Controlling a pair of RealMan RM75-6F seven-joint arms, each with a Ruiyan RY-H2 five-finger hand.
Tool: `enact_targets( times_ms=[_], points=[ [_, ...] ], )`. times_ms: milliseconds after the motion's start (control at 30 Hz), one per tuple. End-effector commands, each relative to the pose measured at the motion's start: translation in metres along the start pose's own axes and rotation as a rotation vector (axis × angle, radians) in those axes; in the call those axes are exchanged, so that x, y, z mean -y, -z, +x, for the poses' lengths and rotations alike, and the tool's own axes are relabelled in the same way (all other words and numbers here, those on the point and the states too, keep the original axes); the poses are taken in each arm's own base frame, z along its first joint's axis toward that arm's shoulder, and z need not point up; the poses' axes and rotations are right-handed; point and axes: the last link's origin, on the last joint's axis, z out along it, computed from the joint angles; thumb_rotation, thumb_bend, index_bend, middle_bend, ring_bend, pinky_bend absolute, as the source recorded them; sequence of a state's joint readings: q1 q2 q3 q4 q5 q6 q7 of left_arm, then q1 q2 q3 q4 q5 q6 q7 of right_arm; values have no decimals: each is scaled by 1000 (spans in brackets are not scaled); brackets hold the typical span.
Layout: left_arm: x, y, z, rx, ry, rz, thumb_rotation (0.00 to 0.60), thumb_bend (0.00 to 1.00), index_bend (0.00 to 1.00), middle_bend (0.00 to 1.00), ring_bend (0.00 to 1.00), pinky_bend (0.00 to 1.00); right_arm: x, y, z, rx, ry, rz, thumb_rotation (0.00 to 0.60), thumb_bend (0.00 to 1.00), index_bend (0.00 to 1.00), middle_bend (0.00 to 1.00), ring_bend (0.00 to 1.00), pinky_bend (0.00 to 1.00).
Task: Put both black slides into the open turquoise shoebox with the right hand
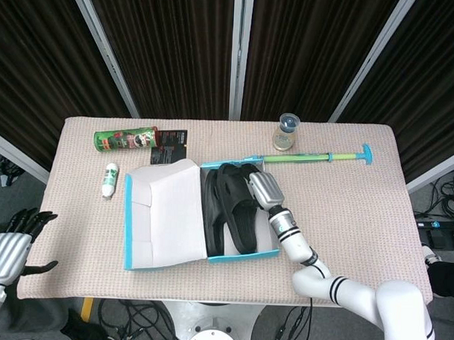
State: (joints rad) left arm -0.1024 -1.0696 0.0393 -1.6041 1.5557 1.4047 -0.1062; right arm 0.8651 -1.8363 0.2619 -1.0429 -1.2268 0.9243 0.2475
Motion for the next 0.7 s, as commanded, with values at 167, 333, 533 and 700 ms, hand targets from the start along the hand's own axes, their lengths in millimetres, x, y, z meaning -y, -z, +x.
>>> enact_targets(
  times_ms=[167, 333, 533, 700],
  points=[
    [0, 0, 0, -4, -2, -3, 600, 29, 165, 120, 41, 31, 0, 18, 13, 51, 92, 26, 600, 224, 0, 0, 0, 0],
    [0, 1, 1, -9, -2, -3, 600, 28, 165, 120, 41, 31, 7, 30, 33, 52, 170, 69, 600, 226, 0, 0, 0, 0],
    [0, 2, 1, -9, -4, -6, 600, 28, 165, 120, 41, 31, 27, 47, 52, 71, 221, 137, 600, 287, 0, 13, 0, 0],
    [-1, 2, 1, -7, -3, -4, 600, 28, 165, 120, 41, 31, 39, 54, 49, 109, 251, 164, 600, 327, 0, 72, 0, 0]
  ],
)
